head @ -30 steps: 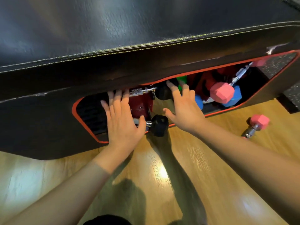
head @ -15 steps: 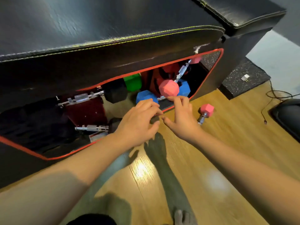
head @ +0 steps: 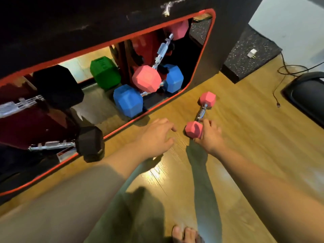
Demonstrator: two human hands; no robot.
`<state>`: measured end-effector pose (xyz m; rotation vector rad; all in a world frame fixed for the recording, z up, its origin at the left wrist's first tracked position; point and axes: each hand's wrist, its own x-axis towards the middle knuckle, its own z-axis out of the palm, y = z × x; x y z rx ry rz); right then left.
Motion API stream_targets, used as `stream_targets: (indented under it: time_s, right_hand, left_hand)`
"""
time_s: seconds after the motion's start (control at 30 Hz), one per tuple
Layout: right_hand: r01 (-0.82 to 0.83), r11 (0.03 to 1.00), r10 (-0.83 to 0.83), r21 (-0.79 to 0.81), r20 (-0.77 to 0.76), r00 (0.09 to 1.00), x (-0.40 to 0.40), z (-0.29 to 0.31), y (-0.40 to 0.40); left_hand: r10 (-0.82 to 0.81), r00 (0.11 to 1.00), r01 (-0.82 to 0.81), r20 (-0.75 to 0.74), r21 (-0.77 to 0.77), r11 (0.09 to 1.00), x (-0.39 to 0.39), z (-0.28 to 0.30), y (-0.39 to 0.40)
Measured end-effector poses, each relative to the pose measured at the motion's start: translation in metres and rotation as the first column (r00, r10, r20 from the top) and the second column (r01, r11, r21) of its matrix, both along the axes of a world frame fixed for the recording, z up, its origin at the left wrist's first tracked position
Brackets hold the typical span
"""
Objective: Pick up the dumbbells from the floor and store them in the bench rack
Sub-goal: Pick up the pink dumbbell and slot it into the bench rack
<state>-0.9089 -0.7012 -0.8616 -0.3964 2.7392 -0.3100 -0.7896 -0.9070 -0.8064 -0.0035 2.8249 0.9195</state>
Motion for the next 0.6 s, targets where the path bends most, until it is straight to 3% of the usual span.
stream_targets:
  time_s: [0.27, 0.6]
  right_hand:
    - [0.009, 0.998, -0.015, 0.066, 0.081, 0.997, -0.024, -0.033, -0.007]
    - [0.156, 0.970, -0.121, -0.187, 0.187, 0.975, -0.022, -0.040, -0.012]
  left_hand:
    - [-0.001, 0.999, -0.001, 0.047, 0.038, 0.999, -0.003, -0.035, 0.014]
    - [0.019, 0.989, -0.023, 0.147, 0.028, 0.999, 0.012, -0.044, -0.001]
